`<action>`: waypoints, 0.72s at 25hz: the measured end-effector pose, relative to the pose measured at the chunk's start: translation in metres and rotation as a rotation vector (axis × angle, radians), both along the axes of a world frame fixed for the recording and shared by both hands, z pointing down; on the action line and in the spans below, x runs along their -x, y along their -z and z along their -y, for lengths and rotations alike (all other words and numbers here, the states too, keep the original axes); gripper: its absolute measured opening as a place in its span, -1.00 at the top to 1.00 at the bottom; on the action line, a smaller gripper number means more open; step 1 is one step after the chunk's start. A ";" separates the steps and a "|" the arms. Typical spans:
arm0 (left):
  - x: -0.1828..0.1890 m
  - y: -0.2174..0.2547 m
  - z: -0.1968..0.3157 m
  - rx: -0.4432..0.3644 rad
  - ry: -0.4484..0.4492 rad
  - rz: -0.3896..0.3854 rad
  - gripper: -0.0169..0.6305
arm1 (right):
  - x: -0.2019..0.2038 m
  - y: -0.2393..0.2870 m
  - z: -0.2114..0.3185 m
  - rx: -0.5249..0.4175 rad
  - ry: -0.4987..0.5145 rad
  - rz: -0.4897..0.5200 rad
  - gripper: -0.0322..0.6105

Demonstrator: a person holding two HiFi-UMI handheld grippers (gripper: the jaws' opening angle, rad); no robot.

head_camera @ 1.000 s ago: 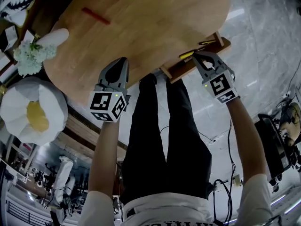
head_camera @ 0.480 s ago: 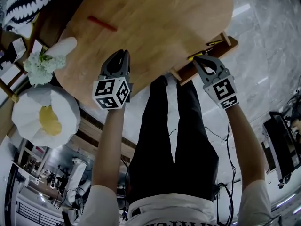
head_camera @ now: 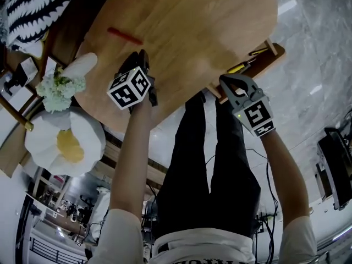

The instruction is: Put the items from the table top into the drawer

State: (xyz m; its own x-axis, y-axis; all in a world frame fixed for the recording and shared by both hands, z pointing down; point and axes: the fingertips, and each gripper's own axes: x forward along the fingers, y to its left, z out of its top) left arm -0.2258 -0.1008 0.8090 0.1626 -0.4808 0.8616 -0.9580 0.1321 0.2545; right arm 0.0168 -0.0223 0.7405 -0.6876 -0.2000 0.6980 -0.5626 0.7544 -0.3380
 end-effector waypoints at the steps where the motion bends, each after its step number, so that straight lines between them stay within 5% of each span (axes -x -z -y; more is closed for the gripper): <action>1: 0.001 -0.004 0.004 0.005 -0.005 0.024 0.55 | -0.001 0.000 0.000 0.000 -0.005 0.004 0.84; 7: 0.016 -0.022 0.031 0.014 -0.013 0.115 0.44 | -0.006 -0.004 -0.006 0.013 -0.028 -0.009 0.84; 13: 0.032 -0.041 0.043 0.048 0.044 0.120 0.40 | -0.011 -0.010 -0.013 0.029 -0.060 -0.024 0.84; 18: 0.029 -0.041 0.042 0.056 0.037 0.146 0.56 | -0.016 -0.014 -0.018 0.037 -0.085 -0.030 0.84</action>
